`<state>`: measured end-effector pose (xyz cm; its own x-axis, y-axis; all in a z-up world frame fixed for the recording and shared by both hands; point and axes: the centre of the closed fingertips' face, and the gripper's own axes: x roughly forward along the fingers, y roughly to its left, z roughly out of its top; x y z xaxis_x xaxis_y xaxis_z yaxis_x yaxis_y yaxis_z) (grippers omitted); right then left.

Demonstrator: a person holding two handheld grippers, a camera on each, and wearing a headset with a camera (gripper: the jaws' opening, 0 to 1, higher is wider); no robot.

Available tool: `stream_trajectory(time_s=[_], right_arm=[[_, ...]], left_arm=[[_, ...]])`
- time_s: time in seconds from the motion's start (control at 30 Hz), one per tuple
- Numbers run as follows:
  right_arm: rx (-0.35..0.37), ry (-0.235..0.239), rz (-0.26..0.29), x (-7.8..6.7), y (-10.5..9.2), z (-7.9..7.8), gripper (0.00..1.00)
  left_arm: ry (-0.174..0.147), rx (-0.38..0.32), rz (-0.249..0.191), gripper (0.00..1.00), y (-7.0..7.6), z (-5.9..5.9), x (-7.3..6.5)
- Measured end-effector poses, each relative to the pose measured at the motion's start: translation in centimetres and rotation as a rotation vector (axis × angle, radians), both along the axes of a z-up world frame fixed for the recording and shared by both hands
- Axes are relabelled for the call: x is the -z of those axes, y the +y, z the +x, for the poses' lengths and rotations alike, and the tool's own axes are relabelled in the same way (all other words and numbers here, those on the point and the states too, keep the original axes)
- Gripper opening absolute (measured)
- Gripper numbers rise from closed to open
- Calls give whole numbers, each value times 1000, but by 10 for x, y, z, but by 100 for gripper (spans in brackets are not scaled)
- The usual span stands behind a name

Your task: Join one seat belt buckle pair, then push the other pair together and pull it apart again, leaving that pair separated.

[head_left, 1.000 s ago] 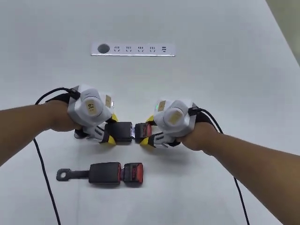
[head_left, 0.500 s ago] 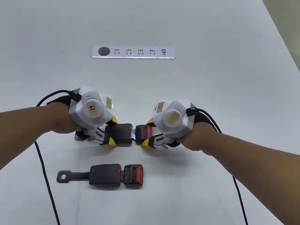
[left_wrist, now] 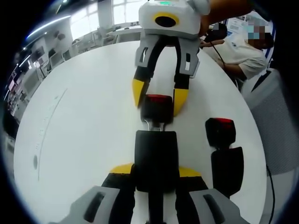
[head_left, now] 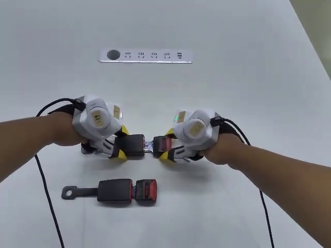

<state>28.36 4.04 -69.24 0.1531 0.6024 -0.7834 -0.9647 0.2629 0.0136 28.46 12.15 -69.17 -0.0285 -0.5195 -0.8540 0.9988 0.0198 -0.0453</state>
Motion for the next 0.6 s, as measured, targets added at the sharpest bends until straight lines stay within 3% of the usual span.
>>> stream_trajectory(time_s=[0.17,0.6], right_arm=[[-5,-4,8,0,1,1,33],[2,-3,17,0,-19,-1,33]], left_arm=[[-1,3,1,33,-1,0,1],[2,11,5,33,-2,-2,-1]])
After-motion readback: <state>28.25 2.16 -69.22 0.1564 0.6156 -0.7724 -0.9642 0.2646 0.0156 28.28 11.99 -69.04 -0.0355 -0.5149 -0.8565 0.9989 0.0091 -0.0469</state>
